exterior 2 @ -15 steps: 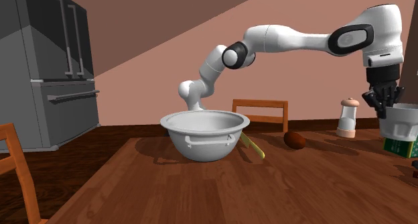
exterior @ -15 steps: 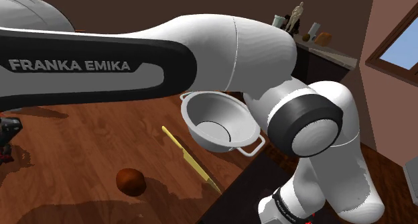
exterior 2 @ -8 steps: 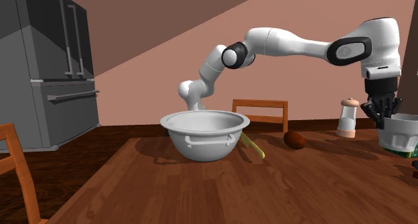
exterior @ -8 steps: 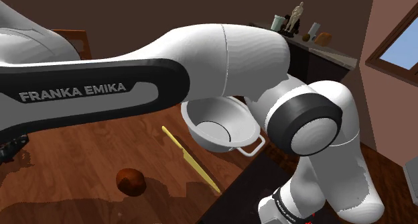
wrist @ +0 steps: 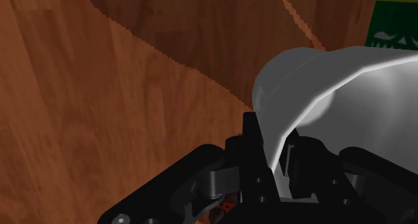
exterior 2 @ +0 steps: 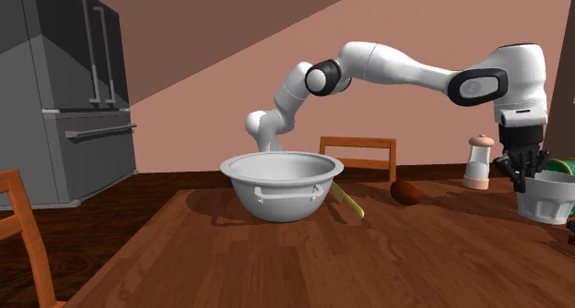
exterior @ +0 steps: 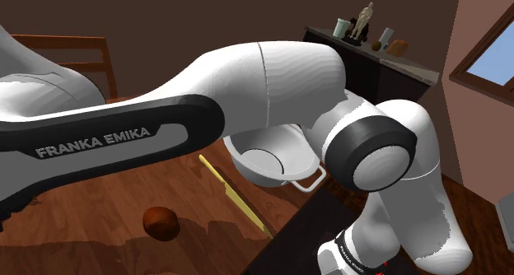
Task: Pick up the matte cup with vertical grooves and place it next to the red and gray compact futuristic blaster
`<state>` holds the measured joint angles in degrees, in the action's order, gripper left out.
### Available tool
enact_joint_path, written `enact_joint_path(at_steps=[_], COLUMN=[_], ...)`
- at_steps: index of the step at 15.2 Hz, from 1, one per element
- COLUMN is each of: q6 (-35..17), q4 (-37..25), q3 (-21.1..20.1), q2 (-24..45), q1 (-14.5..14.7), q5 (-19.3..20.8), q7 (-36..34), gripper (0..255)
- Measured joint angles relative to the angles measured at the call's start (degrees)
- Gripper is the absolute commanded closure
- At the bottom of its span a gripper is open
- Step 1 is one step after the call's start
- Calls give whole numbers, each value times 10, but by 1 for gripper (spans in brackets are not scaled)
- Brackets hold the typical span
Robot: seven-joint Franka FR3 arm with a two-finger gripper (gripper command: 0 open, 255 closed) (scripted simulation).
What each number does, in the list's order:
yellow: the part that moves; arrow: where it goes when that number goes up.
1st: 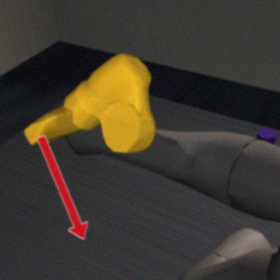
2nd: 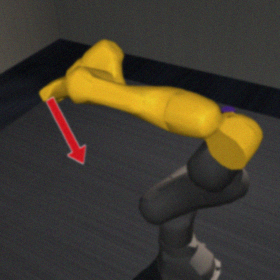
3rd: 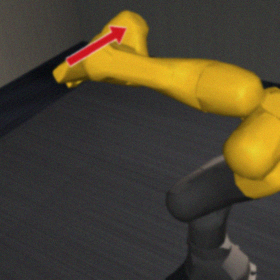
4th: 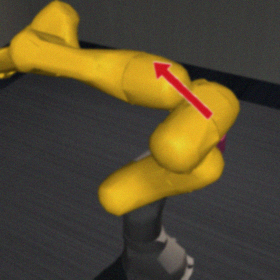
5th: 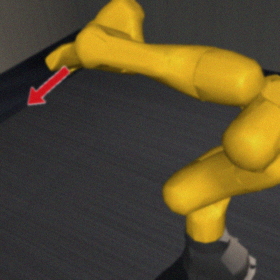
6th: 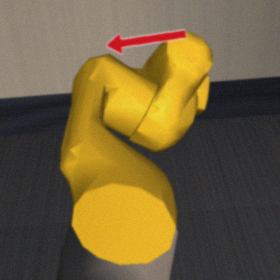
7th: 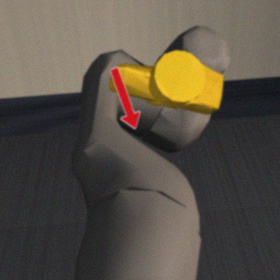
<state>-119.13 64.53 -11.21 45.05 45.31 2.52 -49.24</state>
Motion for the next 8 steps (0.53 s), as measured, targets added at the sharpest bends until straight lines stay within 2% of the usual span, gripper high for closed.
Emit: enact_joint_path(at_steps=[5,6,8], q6=[-2,-2,-2], q4=[1,1,1], q3=[0,0,0], q2=[1,1,0], q1=[0,0,0], q5=[0,0,0], q7=[0,0,0], gripper=[255,0,0])
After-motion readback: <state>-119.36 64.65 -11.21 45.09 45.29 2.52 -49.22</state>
